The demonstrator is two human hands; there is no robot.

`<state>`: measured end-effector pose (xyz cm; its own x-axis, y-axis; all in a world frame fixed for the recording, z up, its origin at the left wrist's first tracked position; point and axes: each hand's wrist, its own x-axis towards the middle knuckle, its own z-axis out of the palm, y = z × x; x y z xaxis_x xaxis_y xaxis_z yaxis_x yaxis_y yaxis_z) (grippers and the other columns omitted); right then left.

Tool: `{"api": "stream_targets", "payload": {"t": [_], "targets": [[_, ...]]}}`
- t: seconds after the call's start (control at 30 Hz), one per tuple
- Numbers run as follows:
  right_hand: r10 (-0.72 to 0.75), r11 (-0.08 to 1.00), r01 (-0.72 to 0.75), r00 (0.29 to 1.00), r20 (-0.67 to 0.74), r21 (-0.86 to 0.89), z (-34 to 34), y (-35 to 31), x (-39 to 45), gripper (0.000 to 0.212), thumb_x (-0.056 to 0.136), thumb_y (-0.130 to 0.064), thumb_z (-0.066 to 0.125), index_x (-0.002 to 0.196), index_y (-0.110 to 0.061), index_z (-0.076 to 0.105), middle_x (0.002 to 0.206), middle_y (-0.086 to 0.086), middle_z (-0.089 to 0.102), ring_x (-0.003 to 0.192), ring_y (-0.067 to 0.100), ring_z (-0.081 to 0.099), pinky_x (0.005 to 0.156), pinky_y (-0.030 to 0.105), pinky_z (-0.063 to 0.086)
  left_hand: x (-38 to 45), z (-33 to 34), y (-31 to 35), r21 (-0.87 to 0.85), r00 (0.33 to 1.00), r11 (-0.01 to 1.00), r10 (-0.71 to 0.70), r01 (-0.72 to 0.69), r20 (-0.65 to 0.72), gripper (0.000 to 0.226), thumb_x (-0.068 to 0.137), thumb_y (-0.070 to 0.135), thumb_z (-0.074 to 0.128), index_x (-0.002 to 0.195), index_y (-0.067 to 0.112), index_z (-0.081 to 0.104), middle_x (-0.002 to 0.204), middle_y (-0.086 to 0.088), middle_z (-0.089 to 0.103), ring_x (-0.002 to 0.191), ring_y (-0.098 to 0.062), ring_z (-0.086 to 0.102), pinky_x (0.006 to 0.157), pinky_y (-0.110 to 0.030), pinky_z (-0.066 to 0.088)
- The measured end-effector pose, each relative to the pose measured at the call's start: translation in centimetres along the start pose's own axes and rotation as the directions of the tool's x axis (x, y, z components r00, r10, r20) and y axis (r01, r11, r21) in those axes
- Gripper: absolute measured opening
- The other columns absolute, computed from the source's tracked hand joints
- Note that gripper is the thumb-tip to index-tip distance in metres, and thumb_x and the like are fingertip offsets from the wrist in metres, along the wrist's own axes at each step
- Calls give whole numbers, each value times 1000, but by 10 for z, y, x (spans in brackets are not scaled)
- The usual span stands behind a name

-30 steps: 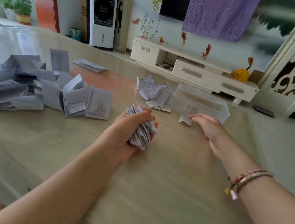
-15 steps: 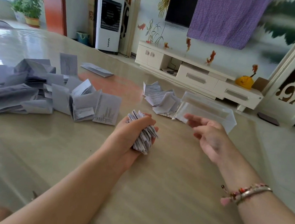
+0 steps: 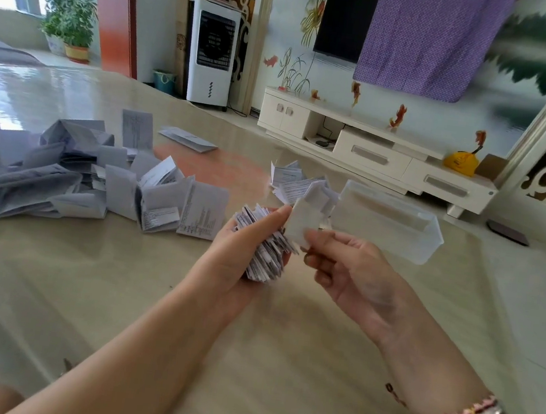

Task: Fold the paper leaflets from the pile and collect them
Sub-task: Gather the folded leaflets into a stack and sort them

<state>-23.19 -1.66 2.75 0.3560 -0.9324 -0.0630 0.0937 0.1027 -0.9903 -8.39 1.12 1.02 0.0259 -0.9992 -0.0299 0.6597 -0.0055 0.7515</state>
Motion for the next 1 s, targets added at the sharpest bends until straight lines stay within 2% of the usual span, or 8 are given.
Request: {"api": "stream_targets", "payload": {"t": [0.1,0.2,0.3,0.53,0.63,0.73,0.87,1.0], "targets": [[12,996,-14,1000,-19,-86,4,-3,1,24,67,-15,75,88,-10,65,66,-3,63,59,7,47,51,17,32,-1,1,3,22,998,999,33,-35,58,55,79,25,77,120,-4,57,100,-17,57,85,-23,56,72,-29,45],[-23,988,14,998,-56,-155,3,-8,4,43,74,-6,75,110,-18,57,77,1,65,66,9,48,58,23,31,-1,1,2,36,996,999,-15,12,83,29,77,16,73,103,10,63,82,-8,62,71,-16,60,65,-26,48],[-64,975,47,995,-72,-216,5,-10,6,55,74,-8,77,119,-19,49,78,-3,68,73,6,57,64,24,31,-4,1,4,-6,992,996,-83,84,90,30,77,12,70,105,10,60,79,-7,61,65,-14,60,59,-24,50],[-130,841,70,989,-75,-536,7,-8,18,38,78,-31,77,106,-19,54,87,-1,62,86,10,58,80,21,45,-1,-4,12,-61,991,992,-112,108,-74,20,85,4,62,105,7,60,91,-18,56,72,-24,61,58,-28,54],[-410,528,177,910,-67,-830,-2,-12,46,16,86,-23,68,100,-19,61,105,-4,59,95,13,51,71,15,39,0,-9,21,-99,993,992,-91,84,-77,20,88,4,59,108,6,58,101,-24,65,93,-34,68,65,-33,58],[-560,123,135,828,44,-983,-16,-11,84,35,86,-13,62,119,-22,55,123,0,53,114,23,40,84,27,30,1,-12,27,-71,996,996,-54,49,-70,27,90,6,57,117,0,58,104,-22,70,92,-33,71,66,-34,58],[-555,-100,53,826,100,-994,-21,-8,124,43,86,-12,60,127,-22,53,135,2,45,121,27,34,95,36,30,3,-15,26,22,996,1000,-19,21,-91,27,89,3,57,116,1,60,96,-17,70,80,-23,70,65,-32,56],[-531,-289,37,825,193,-956,-26,-6,142,17,88,-8,56,103,-13,64,140,6,45,126,30,32,100,40,28,5,-19,26,61,991,997,-31,39,-133,25,89,4,60,114,5,61,90,-13,67,79,-22,65,67,-33,51]]}}
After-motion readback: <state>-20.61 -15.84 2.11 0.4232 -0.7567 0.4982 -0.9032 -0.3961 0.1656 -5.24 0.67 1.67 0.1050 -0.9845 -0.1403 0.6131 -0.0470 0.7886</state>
